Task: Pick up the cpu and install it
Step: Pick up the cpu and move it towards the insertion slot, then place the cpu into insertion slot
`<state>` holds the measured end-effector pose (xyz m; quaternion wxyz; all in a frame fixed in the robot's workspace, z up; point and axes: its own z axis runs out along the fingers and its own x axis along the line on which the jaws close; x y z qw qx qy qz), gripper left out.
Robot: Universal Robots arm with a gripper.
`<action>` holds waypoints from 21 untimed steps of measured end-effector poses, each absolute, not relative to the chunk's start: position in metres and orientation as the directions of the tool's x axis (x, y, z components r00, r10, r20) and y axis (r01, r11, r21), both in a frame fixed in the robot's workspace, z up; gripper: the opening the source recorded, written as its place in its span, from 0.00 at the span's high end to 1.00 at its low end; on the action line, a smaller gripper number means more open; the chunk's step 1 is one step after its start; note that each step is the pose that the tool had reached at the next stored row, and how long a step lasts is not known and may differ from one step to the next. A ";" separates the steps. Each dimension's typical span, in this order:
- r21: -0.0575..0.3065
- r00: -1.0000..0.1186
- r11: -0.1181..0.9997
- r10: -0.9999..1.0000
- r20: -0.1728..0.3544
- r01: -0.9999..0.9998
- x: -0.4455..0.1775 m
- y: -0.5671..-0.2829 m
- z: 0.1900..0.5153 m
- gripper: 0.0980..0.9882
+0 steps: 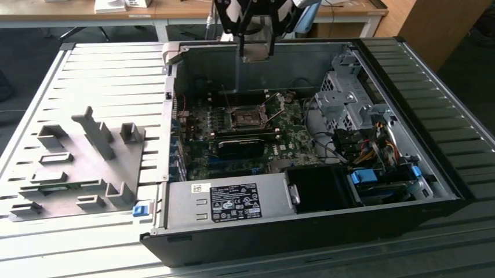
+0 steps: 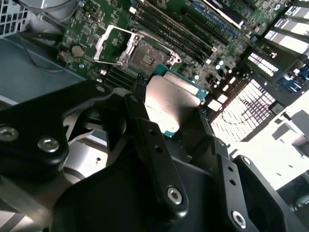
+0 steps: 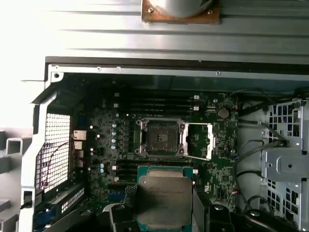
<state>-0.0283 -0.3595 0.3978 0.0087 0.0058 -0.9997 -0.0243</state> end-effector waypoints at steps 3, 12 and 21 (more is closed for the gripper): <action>0.049 -1.000 0.999 -0.012 0.017 -0.011 -0.026 -0.359 0.398 0.50; 0.049 -1.000 0.999 -0.002 0.017 -0.001 -0.025 -0.359 0.398 0.50; 0.049 -0.997 0.996 0.078 0.017 0.078 -0.025 -0.359 0.397 0.50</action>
